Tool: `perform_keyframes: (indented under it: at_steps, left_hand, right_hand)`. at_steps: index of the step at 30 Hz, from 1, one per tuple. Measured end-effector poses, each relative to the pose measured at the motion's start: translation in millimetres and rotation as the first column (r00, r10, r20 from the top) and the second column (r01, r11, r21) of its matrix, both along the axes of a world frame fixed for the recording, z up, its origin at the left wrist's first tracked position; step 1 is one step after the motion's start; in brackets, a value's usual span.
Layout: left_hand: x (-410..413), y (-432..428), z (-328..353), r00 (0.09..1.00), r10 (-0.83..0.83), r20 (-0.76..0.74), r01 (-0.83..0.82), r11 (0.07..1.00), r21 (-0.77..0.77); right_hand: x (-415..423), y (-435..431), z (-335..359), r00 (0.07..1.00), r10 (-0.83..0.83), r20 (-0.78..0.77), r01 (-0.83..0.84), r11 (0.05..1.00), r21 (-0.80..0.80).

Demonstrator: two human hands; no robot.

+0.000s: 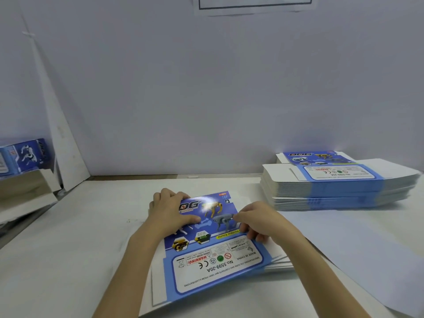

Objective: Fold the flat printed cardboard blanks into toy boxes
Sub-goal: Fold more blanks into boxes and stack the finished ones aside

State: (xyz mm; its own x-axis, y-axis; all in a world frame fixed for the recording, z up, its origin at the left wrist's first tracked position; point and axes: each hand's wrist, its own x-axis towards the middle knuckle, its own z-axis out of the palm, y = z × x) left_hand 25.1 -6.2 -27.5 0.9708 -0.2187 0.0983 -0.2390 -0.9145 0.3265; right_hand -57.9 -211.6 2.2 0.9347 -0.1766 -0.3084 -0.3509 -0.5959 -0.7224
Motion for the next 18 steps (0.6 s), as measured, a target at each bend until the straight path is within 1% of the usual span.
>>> perform_keyframes:
  at_steps: [2, 4, 5, 6, 7, 8, 9, 10, 11, 12, 13, 14, 15, 16, 18]
  left_hand:
    - [-1.7, 4.6, 11.2, 0.996, -0.011, 0.088, 0.011, 1.000, -0.008]
    - [-6.5, 12.7, 26.3, 0.978, 0.019, 0.210, 0.006, 0.993, -0.118]
    - [-9.7, 17.3, 34.3, 0.960, 0.051, 0.274, -0.001, 0.984, -0.179]
    - [-12.7, 22.4, 42.1, 0.936, 0.089, 0.340, -0.012, 0.975, -0.221]
    - [-15.6, 27.4, 49.1, 0.908, 0.129, 0.397, -0.022, 0.964, -0.264]
    - [-18.7, 32.1, 55.0, 0.883, 0.168, 0.438, -0.016, 0.944, -0.329]
    - [-21.8, 35.9, 60.4, 0.867, 0.204, 0.454, 0.009, 0.906, -0.424]
    - [-25.3, 38.6, 65.6, 0.862, 0.236, 0.450, 0.046, 0.845, -0.532]
    - [-28.8, 39.3, 70.4, 0.861, 0.264, 0.434, 0.080, 0.773, -0.629]
    - [-31.9, 38.7, 74.0, 0.862, 0.287, 0.418, 0.105, 0.705, -0.701]
    - [-34.7, 36.1, 76.4, 0.865, 0.300, 0.403, 0.128, 0.644, -0.754]
    - [-37.2, 31.8, 78.0, 0.872, 0.299, 0.387, 0.150, 0.590, -0.793]
    - [-39.1, 26.1, 78.9, 0.887, 0.281, 0.367, 0.168, 0.543, -0.822]
    - [-41.4, 19.8, 79.7, 0.906, 0.248, 0.343, 0.180, 0.506, -0.843]
    - [-45.2, 8.1, 79.9, 0.940, 0.150, 0.307, 0.204, 0.476, -0.856]
  right_hand:
    - [-1.0, -0.8, 2.2, 0.999, 0.004, 0.040, -0.006, 0.998, 0.057]
    - [-1.3, -3.9, 8.1, 0.987, -0.062, 0.147, 0.034, 0.983, 0.183]
    - [-1.3, -6.0, 11.9, 0.965, -0.119, 0.235, 0.064, 0.971, 0.230]
    - [-1.5, -8.1, 16.6, 0.921, -0.179, 0.346, 0.105, 0.969, 0.222]
    - [-2.3, -10.0, 21.3, 0.853, -0.235, 0.467, 0.166, 0.969, 0.184]
    - [-4.0, -11.4, 25.6, 0.762, -0.286, 0.580, 0.236, 0.958, 0.162]
    - [-7.0, -12.0, 30.2, 0.675, -0.327, 0.661, 0.296, 0.941, 0.164]
    - [-10.7, -11.6, 34.9, 0.615, -0.352, 0.706, 0.327, 0.928, 0.178]
    - [-13.3, -11.4, 38.9, 0.597, -0.357, 0.719, 0.331, 0.925, 0.184]
    - [-15.7, -10.3, 42.6, 0.626, -0.341, 0.701, 0.307, 0.934, 0.180]
    - [-17.1, -8.5, 44.8, 0.680, -0.311, 0.664, 0.258, 0.949, 0.180]
    - [-18.8, -5.0, 47.0, 0.735, -0.271, 0.622, 0.188, 0.962, 0.196]
    - [-20.0, -0.4, 48.7, 0.769, -0.236, 0.595, 0.115, 0.965, 0.235]
    - [-20.9, 4.6, 50.0, 0.770, -0.228, 0.596, 0.060, 0.956, 0.288]
    - [-22.4, 10.8, 51.6, 0.713, -0.305, 0.632, 0.028, 0.912, 0.409]
